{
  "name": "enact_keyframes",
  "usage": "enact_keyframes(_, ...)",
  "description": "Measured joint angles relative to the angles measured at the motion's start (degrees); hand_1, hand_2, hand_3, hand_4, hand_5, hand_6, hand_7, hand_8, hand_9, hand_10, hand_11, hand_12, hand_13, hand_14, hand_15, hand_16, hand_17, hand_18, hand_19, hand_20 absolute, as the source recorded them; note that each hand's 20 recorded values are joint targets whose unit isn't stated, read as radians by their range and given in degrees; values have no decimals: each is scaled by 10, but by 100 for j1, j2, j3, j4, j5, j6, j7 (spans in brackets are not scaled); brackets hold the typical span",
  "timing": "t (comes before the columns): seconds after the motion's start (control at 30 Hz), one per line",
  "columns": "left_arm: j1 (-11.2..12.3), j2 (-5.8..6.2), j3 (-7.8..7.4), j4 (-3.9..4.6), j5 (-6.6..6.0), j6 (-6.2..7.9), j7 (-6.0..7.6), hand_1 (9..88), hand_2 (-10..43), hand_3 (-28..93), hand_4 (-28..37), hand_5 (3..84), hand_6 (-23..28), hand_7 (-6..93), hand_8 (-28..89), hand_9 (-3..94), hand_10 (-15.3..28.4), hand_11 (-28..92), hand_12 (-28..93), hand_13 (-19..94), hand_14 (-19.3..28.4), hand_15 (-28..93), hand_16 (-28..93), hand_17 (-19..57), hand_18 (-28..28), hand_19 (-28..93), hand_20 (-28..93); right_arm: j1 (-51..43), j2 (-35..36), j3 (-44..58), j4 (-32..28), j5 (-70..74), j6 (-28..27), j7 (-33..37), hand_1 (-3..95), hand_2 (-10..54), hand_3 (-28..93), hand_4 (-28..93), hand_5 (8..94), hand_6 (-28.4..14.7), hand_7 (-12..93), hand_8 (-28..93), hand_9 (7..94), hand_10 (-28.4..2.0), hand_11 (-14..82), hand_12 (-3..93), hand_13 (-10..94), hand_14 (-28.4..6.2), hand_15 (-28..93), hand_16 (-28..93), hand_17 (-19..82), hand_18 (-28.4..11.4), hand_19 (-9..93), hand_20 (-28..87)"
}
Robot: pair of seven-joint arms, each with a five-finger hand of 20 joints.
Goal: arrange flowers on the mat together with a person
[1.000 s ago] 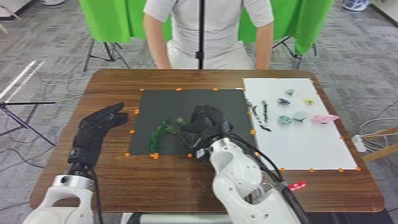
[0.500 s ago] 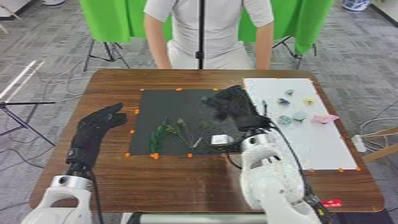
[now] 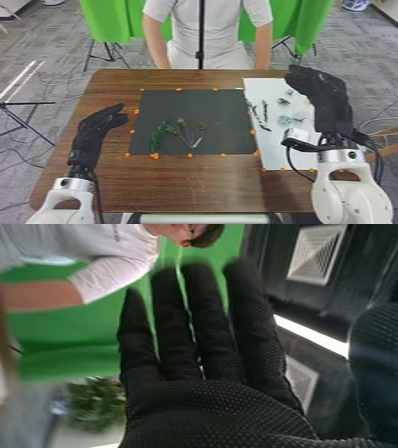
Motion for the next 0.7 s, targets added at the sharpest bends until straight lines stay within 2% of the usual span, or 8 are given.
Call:
enact_keyframes(0.1, 1, -10, 18, 7, -55, 47, 88, 286, -20, 638, -181, 480, 58, 137, -50, 473, 140, 219, 152, 367, 191, 261, 27, 20, 155, 150, 183, -404, -168, 242, 18, 754, -613, -101, 40, 35, 779, -172, 384, 3, 52, -66, 384, -144, 32, 114, 274, -110, 61, 138, 178, -156, 53, 254)
enact_keyframes(0.17, -7, -11, 31, 18, -83, 56, 135, 287, -20, 637, -182, 481, 57, 137, -49, 475, 140, 220, 152, 369, 192, 259, 26, 21, 154, 146, 180, -637, -268, 217, 52, 1298, -817, -145, 34, 35, 780, -176, 370, 4, 51, -67, 380, -141, 31, 109, 270, -107, 59, 130, 177, -153, 43, 248)
enact_keyframes(0.3, -32, -10, 55, 39, -116, 60, 203, 287, -19, 637, -183, 482, 58, 137, -50, 476, 141, 220, 151, 369, 192, 258, 25, 22, 152, 143, 179, -891, -362, 7, 174, 2048, -784, -270, 29, 37, 783, -181, 366, 5, 55, -68, 378, -140, 34, 104, 270, -105, 66, 119, 177, -152, 40, 249)
enact_keyframes(0.47, -72, -7, 94, 68, -141, 67, 262, 286, -19, 639, -183, 482, 57, 139, -50, 476, 140, 220, 151, 368, 192, 259, 27, 19, 152, 146, 183, -865, -370, -77, 275, 1939, -742, -304, 28, 39, 786, -180, 375, 3, 61, -68, 384, -140, 37, 104, 279, -109, 77, 116, 178, -152, 44, 253)
enact_keyframes(0.7, -49, -28, 88, 63, -145, 73, 266, 285, -18, 639, -183, 482, 57, 139, -50, 475, 140, 221, 152, 368, 192, 258, 28, 18, 153, 145, 184, -818, -373, -67, 273, 1861, -752, -280, 29, 42, 785, -178, 393, 0, 62, -67, 396, -141, 41, 107, 298, -112, 92, 117, 184, -154, 51, 257)
